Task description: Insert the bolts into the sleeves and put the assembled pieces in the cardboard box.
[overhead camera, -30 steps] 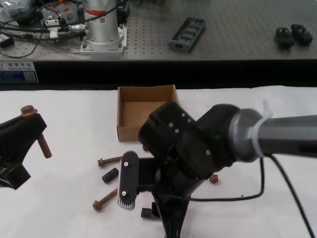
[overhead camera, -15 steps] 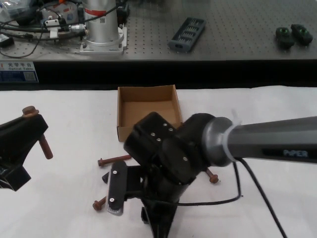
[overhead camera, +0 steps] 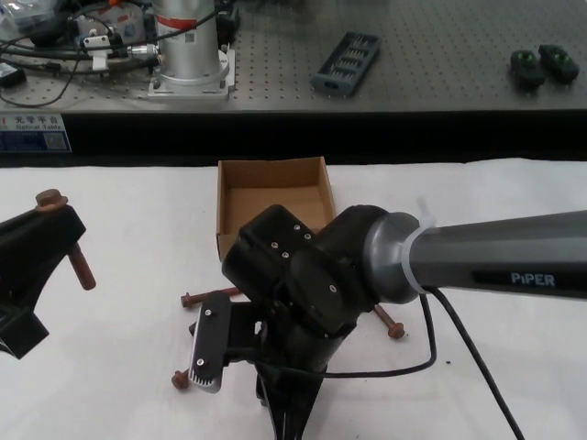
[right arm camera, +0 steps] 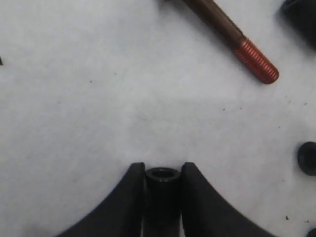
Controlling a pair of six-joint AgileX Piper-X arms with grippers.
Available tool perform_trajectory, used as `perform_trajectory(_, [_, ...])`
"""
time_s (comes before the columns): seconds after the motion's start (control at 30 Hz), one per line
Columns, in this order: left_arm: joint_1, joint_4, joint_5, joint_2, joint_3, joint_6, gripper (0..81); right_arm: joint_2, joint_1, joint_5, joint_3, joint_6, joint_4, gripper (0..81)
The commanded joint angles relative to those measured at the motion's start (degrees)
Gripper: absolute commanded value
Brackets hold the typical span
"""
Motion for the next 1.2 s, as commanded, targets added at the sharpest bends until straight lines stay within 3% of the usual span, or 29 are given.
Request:
perform_trajectory(0.0, [0.3,-0.7,0.5,-0.5,-0.2,-0.4,0.6,0.7,-0.1,-0.5,-0.4,0.4,2.1,27.8])
perform_trajectory(0.07, [0.3,-0.7,0.5,-0.5,-0.2,-0.4,0.6,0.7,-0.1,-0.5,-0.2,0.6,2.1,31.4])
perform_trajectory(0.37, [0.3,-0.7,1.7,-0.5,-0.2,-0.4,0.6,1.2,-1.8,-0.8,-0.2,0.6,3.5,31.2])
perform_trajectory(0.67, [0.3,-0.7,1.7,-0.5,-0.2,-0.4,0.6,1.6,-2.6,-0.8,-0.2,0.6,4.6,18.8])
perform_trajectory(0.87, [0.3,-0.7,1.7,-0.5,-0.2,-0.4,0.6,1.6,-2.6,-1.4,-0.2,0.6,4.7,4.2])
perform_trajectory(0.9, [0.3,-0.7,1.7,-0.5,-0.2,-0.4,0.6,1.5,-2.6,-3.5,-0.2,0.7,4.7,1.3])
perform_trajectory(1.03, [0.3,-0.7,-2.3,-0.3,0.3,-1.2,0.6,0.7,-4.2,-20.2,0.6,4.9,3.3,4.3])
perform_trajectory(1.17, [0.3,-4.1,-7.0,0.4,1.3,-4.5,0.6,-3.7,-7.5,-27.3,5.4,10.7,-2.8,4.3])
